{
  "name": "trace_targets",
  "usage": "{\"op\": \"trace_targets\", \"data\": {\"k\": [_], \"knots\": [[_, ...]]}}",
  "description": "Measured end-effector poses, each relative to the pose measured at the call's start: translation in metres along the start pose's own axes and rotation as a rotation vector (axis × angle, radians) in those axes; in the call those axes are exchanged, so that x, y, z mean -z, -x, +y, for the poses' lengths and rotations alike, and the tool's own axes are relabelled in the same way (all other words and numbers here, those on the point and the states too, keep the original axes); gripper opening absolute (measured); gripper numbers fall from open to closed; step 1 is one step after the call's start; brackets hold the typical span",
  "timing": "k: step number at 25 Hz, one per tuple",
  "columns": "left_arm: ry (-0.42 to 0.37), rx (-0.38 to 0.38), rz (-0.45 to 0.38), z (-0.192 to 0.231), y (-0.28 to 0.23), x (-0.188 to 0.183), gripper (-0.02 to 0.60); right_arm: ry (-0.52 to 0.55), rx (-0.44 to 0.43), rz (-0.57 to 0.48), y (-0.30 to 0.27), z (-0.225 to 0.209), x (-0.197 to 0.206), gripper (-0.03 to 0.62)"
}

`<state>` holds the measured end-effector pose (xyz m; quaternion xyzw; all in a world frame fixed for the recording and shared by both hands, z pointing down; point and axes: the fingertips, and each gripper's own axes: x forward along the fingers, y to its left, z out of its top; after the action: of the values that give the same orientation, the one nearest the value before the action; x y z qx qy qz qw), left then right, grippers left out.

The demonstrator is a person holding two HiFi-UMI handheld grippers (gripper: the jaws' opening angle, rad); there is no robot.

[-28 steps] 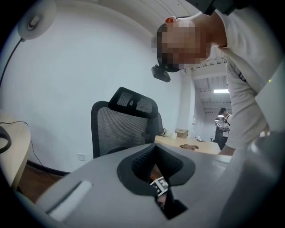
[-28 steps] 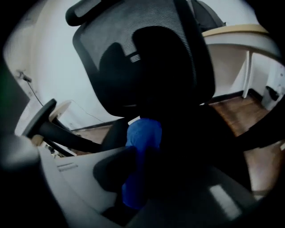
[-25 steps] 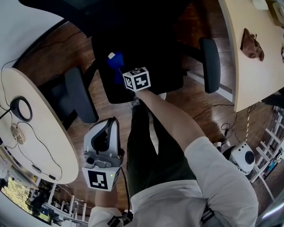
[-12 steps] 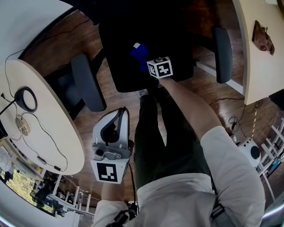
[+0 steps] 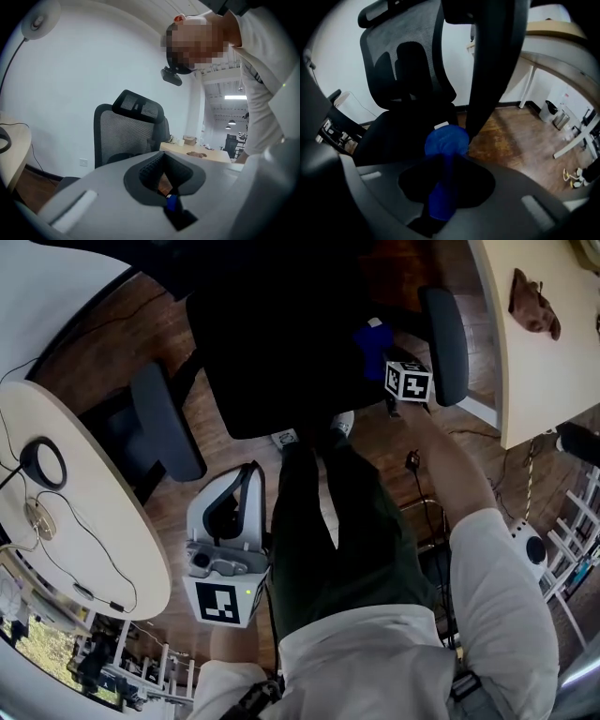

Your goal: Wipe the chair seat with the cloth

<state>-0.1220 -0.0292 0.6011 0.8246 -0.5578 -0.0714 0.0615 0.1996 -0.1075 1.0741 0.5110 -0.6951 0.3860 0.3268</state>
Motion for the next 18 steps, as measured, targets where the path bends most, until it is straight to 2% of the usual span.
{"op": "trace_targets", "data": {"k": [3,6,9,12,15,18], "knots": [[-0.004,-0.001,-0.016,0.001,0.001,-0.006,0.156,-0.014,-0.088,-0.052,0.005,0.056,-0.009,0.075],[0.005,-0.007,-0.003,0.002,0.003,-0.006,0.156,-0.035,-0.234,-0.087,0.004,0.155,0.003,0.075],[0.011,-0.014,-0.003,0.001,0.003,-0.007,0.156,-0.021,-0.384,-0.050,-0.003,0.268,0.041,0.076],[0.009,-0.028,-0.007,0.004,0.008,-0.011,0.161,0.014,-0.454,0.024,-0.017,0.357,0.086,0.075],[-0.004,-0.040,0.002,0.010,0.018,-0.013,0.161,0.058,-0.467,0.082,-0.034,0.400,0.126,0.077],[-0.010,-0.048,0.013,0.017,0.026,-0.011,0.161,0.087,-0.428,0.078,-0.046,0.386,0.133,0.077]]}}
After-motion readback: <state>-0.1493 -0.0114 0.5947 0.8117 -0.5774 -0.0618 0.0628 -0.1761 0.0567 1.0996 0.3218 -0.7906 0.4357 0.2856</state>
